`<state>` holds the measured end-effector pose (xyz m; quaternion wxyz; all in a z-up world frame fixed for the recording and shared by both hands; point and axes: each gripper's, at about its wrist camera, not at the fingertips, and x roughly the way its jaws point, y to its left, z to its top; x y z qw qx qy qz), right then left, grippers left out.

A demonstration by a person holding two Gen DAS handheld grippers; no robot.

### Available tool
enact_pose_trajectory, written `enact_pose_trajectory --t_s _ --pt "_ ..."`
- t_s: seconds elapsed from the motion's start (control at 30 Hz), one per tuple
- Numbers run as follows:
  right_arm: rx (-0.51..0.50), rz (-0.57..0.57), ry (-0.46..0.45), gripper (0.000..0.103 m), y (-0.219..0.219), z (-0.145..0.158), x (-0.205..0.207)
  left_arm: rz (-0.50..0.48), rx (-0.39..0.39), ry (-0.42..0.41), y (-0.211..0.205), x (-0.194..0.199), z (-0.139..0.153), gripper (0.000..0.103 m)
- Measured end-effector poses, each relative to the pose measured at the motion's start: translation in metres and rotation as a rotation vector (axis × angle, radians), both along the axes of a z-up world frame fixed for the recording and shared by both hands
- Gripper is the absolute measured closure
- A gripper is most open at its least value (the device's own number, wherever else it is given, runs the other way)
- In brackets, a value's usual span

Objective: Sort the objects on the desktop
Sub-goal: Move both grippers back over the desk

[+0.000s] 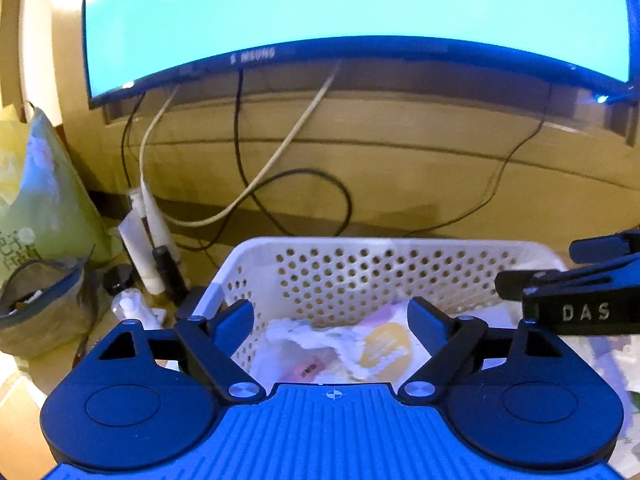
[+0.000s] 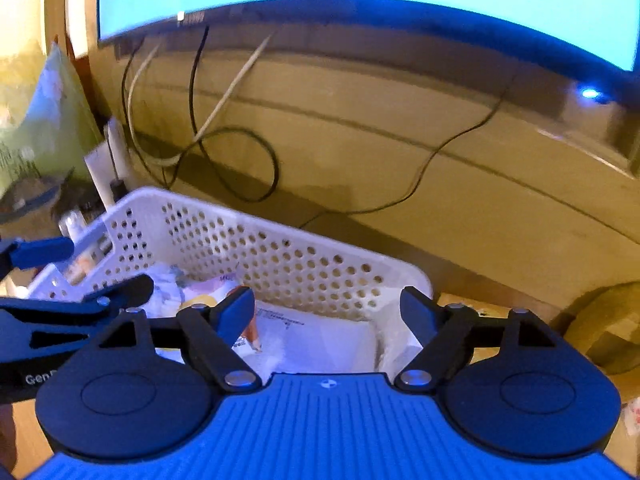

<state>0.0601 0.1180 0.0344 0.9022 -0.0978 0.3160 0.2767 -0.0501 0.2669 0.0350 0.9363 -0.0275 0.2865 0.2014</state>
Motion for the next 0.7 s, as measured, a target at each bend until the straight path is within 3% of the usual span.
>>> enact_pose_trajectory --t_s 0.13,0.37,0.7 --pt "0.089 -0.019 -0.040 0.008 -0.039 0.015 -0.011 -0.023 0.007 -0.038 -0.025 -0.009 0.012 0.010" --pt "0.204 -0.100 -0.082 0.004 -0.140 0.024 -0.015 -0.110 -0.003 -0.101 -0.086 -0.019 0.020 0.008" --pt "0.057 -0.235 0.029 0.004 -0.243 -0.041 -0.015 -0.361 -0.005 -0.092 -0.196 -0.018 -0.007 0.008"
